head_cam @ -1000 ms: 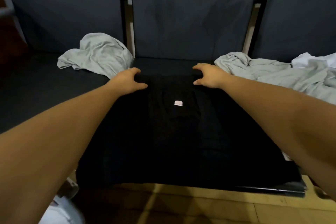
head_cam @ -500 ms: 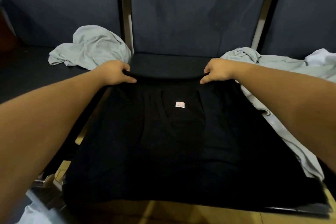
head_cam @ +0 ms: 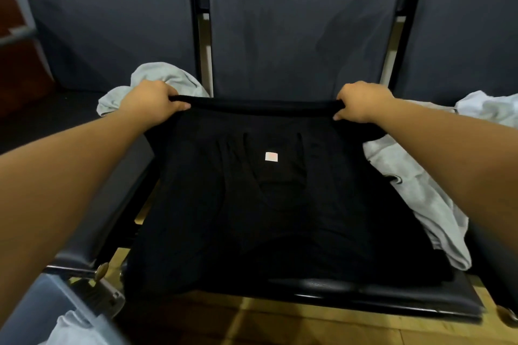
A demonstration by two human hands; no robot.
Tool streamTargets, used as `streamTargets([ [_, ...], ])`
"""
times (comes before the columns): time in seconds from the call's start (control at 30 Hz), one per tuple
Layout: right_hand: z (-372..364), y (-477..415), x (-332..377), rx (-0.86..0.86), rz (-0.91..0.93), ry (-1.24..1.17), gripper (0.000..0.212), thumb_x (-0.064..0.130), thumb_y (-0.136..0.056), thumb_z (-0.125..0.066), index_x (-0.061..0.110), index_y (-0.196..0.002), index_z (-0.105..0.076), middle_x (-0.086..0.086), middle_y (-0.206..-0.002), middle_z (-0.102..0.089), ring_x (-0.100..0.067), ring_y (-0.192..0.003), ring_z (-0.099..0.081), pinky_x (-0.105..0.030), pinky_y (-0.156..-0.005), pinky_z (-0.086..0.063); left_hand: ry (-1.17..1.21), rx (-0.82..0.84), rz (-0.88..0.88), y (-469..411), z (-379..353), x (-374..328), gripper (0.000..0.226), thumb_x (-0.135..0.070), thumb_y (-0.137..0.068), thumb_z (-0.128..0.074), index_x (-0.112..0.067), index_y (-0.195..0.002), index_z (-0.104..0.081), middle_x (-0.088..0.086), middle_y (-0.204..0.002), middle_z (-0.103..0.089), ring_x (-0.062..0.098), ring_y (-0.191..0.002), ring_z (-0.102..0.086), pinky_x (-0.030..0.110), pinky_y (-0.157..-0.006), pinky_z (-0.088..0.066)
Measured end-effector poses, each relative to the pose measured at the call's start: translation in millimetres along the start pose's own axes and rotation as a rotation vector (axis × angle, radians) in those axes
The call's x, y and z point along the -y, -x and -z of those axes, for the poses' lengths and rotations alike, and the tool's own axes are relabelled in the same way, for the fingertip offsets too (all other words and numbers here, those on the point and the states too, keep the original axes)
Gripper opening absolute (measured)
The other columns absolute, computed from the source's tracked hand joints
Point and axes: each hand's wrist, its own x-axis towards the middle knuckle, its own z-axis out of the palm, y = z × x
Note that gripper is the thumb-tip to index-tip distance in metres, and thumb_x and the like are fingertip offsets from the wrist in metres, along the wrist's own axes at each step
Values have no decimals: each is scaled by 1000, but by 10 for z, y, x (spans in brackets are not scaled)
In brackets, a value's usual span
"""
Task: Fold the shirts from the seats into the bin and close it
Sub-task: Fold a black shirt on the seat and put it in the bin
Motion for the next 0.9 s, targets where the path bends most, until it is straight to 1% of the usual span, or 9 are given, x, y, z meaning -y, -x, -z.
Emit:
streamTargets([
  [0.07, -52, 20, 0, -167, -60, -52, 20, 33, -94, -64, 14, -87, -59, -7, -83, -58, -31, -76, -55, -36, -64, -40, 16, -63, 59, 50, 21, -56, 38, -39, -97, -62, -3, -109, -70, 21, -102, -66, 36, -98, -60, 40, -81, -47],
  [0.17, -108, 50, -8, -316, -156, -175, 9, 16, -96, -56, 9, -91, -57, -13, -85, -57, -35, -77, -54, -38, -66, -41, 31, -157, 142, 109, 79, -154, 44, -41, -98, -59, -3, -118, -69, 24, -112, -66, 41, -105, -61, 42, -84, -47],
  [0.23, -89, 97, -13, -348, -200, -297, 6, 9, -94, -53, 10, -90, -58, -13, -87, -58, -37, -81, -57, -38, -66, -42, 4, -174, 152, 145, 127, -188, 45, -45, -98, -58, -5, -118, -69, 22, -112, -66, 42, -106, -61, 44, -87, -48],
  [0.4, 16, 375, -29, -324, -161, -548, 18, 9, -92, -52, 21, -90, -64, -9, -98, -67, -32, -87, -62, -42, -78, -54, 19, -119, 51, 358, 247, -202, 41, -46, -98, -56, -13, -118, -70, 17, -106, -67, 32, -94, -61, 38, -76, -48],
  [0.53, 36, 783, 13, -358, -100, -486, 16, 8, -91, -53, 20, -88, -64, -6, -90, -66, -26, -78, -58, -34, -68, -47, 68, -113, -45, 670, 323, -114, 34, -45, -97, -57, -15, -94, -73, 9, -89, -66, 26, -83, -60, 35, -70, -44],
  [0.6, 14, 1062, 38, -385, -46, -477, 15, 6, -91, -54, 17, -89, -64, -2, -89, -62, -24, -76, -54, -31, -66, -42, 89, -136, -91, 872, 314, -16, 36, -43, -96, -58, -11, -83, -70, 7, -77, -64, 28, -81, -62, 40, -71, -49],
  [0.67, -39, 1354, 39, -387, -7, -460, 13, 6, -88, -57, 12, -95, -65, -2, -90, -59, -28, -81, -58, -33, -66, -40, 111, -150, -131, 1125, 279, 98, 30, -42, -96, -59, -19, -78, -68, 5, -77, -65, 27, -80, -62, 43, -72, -52],
  [0.83, -271, 2027, -43, -141, 136, -139, 29, 12, -89, -57, 19, -117, -53, -3, -114, -50, -30, -92, -60, -36, -72, -45, -30, -10, -344, 1737, 61, 309, 7, -22, -91, -66, -20, -97, -67, 1, -93, -69, 27, -88, -65, 41, -74, -52],
  [0.9, -338, 2190, -49, -53, 187, -61, 31, 8, -91, -51, 21, -119, -47, -4, -117, -45, -28, -87, -59, -36, -70, -45, -88, 110, -410, 1896, 12, 367, 17, -13, -85, -69, -20, -99, -63, -6, -94, -62, 22, -88, -62, 39, -76, -51],
])
